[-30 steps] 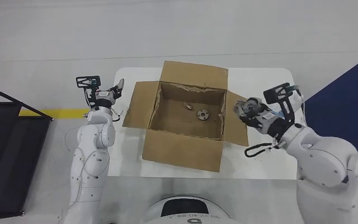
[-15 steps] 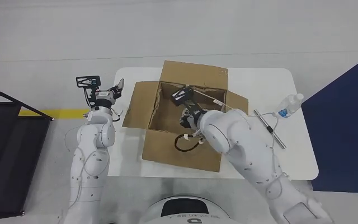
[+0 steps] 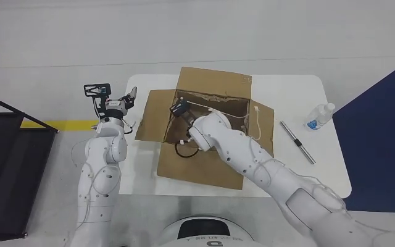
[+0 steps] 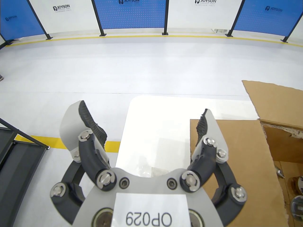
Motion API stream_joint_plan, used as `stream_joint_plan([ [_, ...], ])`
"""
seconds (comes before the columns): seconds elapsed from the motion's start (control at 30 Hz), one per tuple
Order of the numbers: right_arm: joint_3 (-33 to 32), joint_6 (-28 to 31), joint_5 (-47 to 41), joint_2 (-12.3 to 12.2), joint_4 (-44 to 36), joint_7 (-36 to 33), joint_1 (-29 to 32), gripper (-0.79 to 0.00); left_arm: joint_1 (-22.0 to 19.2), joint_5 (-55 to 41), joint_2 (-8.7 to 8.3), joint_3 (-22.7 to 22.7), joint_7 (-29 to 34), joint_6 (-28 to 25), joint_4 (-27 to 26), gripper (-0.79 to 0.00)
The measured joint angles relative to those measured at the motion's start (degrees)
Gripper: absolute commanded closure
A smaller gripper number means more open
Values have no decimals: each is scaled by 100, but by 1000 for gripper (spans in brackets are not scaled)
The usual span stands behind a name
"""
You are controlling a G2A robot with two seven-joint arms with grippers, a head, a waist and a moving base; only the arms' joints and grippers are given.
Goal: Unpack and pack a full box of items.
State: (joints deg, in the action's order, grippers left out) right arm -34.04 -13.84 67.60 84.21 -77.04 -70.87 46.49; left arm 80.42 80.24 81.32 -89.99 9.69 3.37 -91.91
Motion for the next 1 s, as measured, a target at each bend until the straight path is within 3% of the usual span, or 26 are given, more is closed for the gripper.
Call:
stream_joint_plan([
  [0.23, 373, 178, -298, 385, 1146, 486, -398, -3, 0, 0, 0, 0, 0, 0, 0, -785],
  [0.27, 407, 186, -336, 441, 1277, 536, -448, -34, 0, 0, 0, 0, 0, 0, 0, -785],
  [0.33, 449, 155, -361, 519, 1454, 592, -516, -219, 0, 0, 0, 0, 0, 0, 0, -785],
  [0.43, 505, 110, -407, 637, 1692, 653, -594, -372, 0, 0, 0, 0, 0, 0, 0, -785],
  [0.83, 419, 9, -450, 871, 2123, 694, -737, -366, 0, 0, 0, 0, 0, 0, 0, -785],
  [0.93, 359, -10, -374, 865, 2002, 632, -691, -391, 0, 0, 0, 0, 0, 0, 0, -785],
  [1.0, 292, 1, -319, 842, 1900, 593, -644, -499, 0, 0, 0, 0, 0, 0, 0, -785],
])
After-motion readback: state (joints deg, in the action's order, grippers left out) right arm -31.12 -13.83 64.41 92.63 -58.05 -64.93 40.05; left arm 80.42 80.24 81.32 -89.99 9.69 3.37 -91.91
